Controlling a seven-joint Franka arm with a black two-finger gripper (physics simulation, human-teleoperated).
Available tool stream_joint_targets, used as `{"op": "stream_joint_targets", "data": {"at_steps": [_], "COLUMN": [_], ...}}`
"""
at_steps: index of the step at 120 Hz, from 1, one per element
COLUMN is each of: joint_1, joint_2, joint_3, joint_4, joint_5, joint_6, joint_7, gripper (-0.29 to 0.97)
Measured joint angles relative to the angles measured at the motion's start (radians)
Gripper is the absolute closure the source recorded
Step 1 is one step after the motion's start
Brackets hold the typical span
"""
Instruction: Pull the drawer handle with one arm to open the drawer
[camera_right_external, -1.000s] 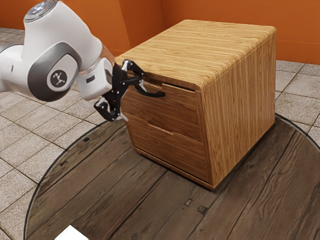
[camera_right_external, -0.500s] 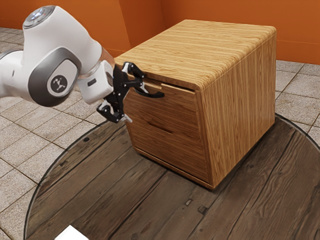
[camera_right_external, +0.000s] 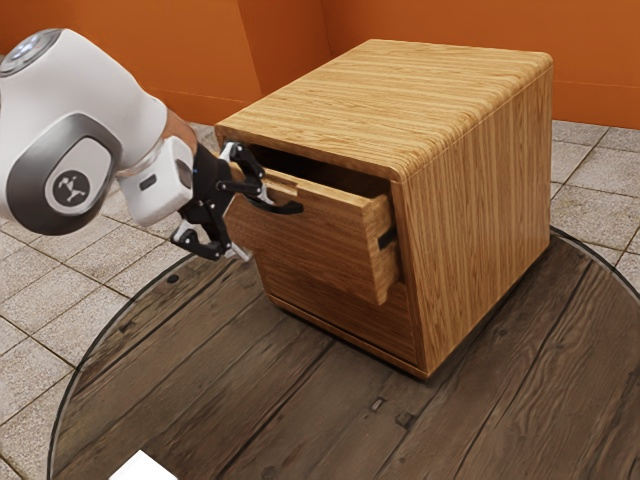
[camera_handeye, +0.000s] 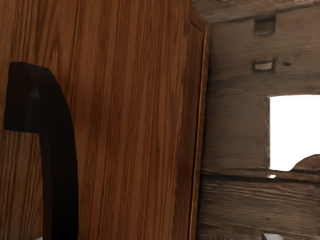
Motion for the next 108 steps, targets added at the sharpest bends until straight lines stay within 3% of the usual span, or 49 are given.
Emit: {"op": "stream_joint_targets", "data": {"at_steps": [20,28,58,108], "joint_1": [0.003,0.048,0.127,0.164], "joint_2": [-0.057,-0.083,-0.159,-0.256], "joint_3": [-0.005,-0.047,-0.118,-0.155], "joint_4": [-0.044,-0.066,-0.143,-0.226], "joint_5": [0.012,0.013,0.014,0.012], "joint_6": [0.003,0.003,0.001,0.002], "joint_7": [-0.010,-0.013,-0.026,-0.041], "gripper": [0.39,0.45,0.42,0.50]}}
